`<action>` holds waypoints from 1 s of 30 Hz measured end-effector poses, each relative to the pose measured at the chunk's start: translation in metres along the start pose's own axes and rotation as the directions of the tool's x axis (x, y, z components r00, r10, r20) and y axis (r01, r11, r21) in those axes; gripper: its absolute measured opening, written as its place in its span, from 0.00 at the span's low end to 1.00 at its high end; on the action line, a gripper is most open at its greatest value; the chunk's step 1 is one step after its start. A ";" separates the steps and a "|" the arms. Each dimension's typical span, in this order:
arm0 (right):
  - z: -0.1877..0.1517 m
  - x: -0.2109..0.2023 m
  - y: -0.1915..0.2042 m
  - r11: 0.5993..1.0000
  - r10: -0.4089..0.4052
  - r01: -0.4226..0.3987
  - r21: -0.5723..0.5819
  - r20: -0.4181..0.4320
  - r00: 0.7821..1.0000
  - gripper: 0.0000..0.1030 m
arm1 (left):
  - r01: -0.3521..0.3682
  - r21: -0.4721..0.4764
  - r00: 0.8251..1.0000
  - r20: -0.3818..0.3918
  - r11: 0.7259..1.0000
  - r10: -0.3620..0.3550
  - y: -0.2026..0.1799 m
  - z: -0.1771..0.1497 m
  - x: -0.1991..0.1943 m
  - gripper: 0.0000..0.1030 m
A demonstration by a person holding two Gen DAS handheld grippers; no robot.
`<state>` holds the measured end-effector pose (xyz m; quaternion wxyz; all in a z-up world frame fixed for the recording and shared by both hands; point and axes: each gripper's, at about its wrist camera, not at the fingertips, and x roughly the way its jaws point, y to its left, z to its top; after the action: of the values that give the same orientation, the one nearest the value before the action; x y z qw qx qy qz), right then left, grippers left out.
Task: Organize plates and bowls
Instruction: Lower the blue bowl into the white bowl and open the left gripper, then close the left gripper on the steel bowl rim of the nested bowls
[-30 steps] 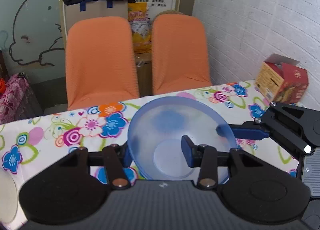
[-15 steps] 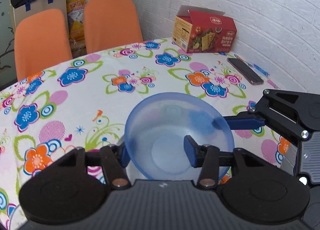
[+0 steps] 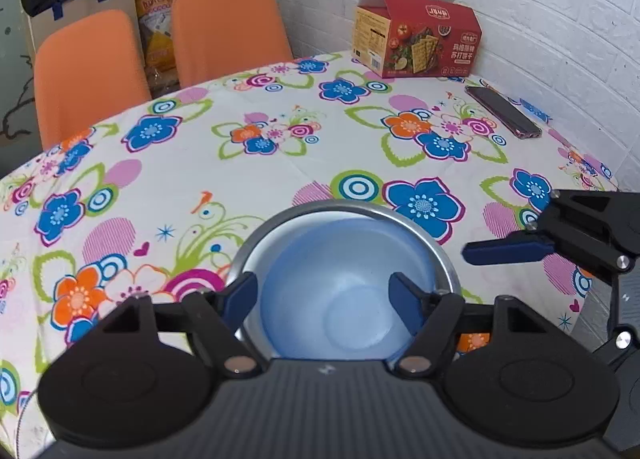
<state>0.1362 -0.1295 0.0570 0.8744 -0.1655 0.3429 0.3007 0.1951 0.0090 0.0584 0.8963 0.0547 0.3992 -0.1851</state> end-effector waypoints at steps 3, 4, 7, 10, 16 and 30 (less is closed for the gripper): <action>-0.018 -0.017 -0.002 1.000 -0.005 0.005 0.025 -0.009 1.000 0.62 | -0.014 -0.011 1.000 0.027 1.000 0.014 0.011 -0.005 -0.016 0.71; -0.024 -0.022 -0.003 0.999 -0.011 0.011 0.036 -0.005 1.000 0.62 | -0.013 -0.019 0.999 0.037 1.000 0.013 0.015 -0.007 -0.022 0.72; -0.034 -0.033 -0.004 0.997 -0.016 0.015 0.081 0.014 1.000 0.62 | -0.032 -0.033 0.998 0.058 0.999 0.033 0.022 -0.011 -0.033 0.73; -0.031 -0.037 -0.007 0.993 -0.010 0.004 0.122 0.046 0.999 0.62 | -0.053 -0.032 0.996 0.069 0.998 0.055 0.023 -0.013 -0.039 0.73; -0.005 -0.024 -0.022 0.979 -0.025 0.001 0.204 0.114 0.993 0.62 | -0.052 -0.043 0.996 0.073 0.998 0.055 0.024 -0.013 -0.041 0.74; 0.012 0.046 -0.055 0.931 0.000 -0.014 0.365 0.039 0.999 0.62 | -0.018 -0.056 1.000 0.004 0.998 0.018 0.040 -0.001 0.004 0.74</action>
<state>0.2039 -0.1463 0.0384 0.8952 0.0071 0.3767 0.2380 0.2116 0.0448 0.0527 0.9000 0.0325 0.4018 -0.1659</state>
